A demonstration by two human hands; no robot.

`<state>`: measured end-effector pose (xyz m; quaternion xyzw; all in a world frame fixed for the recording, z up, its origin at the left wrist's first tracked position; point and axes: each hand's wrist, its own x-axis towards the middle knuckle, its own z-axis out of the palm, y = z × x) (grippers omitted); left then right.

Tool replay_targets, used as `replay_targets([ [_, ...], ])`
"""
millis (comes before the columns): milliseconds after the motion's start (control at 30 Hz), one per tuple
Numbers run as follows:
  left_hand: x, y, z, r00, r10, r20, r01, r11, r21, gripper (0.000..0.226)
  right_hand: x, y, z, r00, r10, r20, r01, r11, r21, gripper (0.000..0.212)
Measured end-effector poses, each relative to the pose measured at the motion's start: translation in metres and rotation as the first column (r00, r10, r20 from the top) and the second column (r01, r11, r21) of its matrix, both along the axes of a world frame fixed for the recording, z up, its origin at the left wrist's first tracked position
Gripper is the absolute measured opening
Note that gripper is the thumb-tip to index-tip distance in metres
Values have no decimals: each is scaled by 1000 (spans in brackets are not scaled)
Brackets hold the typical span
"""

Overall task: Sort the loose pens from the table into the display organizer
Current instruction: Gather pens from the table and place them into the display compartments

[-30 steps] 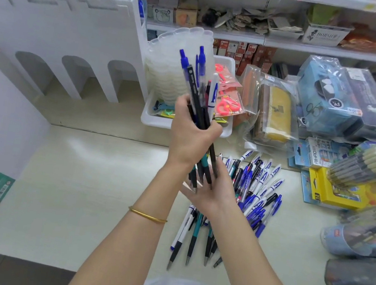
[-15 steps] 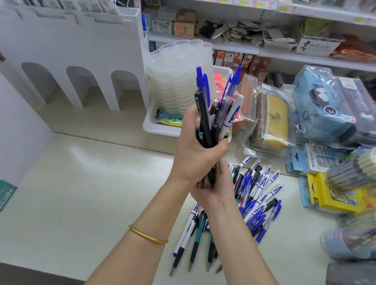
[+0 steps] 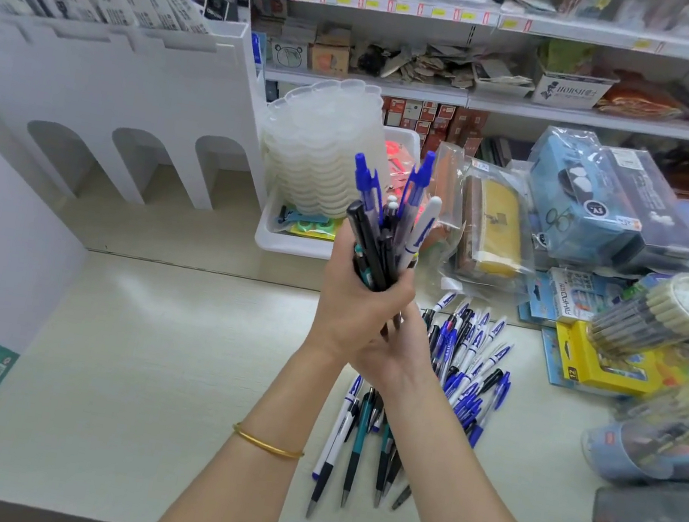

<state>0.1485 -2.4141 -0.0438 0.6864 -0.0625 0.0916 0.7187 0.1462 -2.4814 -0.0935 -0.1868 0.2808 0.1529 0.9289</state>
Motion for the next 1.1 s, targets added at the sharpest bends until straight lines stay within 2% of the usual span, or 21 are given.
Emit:
replay_targets([
  [67,2,0,-1,1000,-11,14,11,1000,3,60,0,-1,5,998,-31,58,31,1000,-2,23],
  [133,4,1,-5,1000,-16,6,16,1000,-20,64,4,-1,5,994,-39,101,43,998,-41,36],
  [333,7,1,-12,997,-70,-14,69,995,-79,80,12,1,4,989,-5,147,23,993,-119,34],
  [433,9,2,-12,998,-53,-36,49,994,-96,83,13,5,6,996,8,87,14,967,-254,34],
  [500,9,3,-15,997,-33,-75,23,990,-140,81,12,6,5,998,-27,49,43,927,-372,30],
  [567,8,3,-18,994,-16,-111,-6,981,-191,80,10,5,9,997,-69,38,79,848,-524,15],
  [667,8,1,-22,993,-1,-118,-27,971,-236,77,7,6,14,992,-103,73,125,735,-666,19],
  [733,8,1,-25,989,-20,-150,-22,962,-273,69,6,6,15,990,-100,98,140,697,-703,19],
  [800,9,1,-26,982,-15,-188,-38,961,-275,59,4,6,17,992,-76,103,126,698,-705,18],
  [967,16,11,-32,961,35,-275,-115,953,-279,67,-6,3,16,990,133,56,-55,706,-706,28],
  [1033,17,21,-36,952,48,-302,-141,946,-292,63,-9,-4,12,977,211,26,-113,617,-778,29],
  [1100,14,35,-40,940,48,-338,-154,943,-295,52,-13,-14,6,962,275,1,-131,463,-876,19],
])
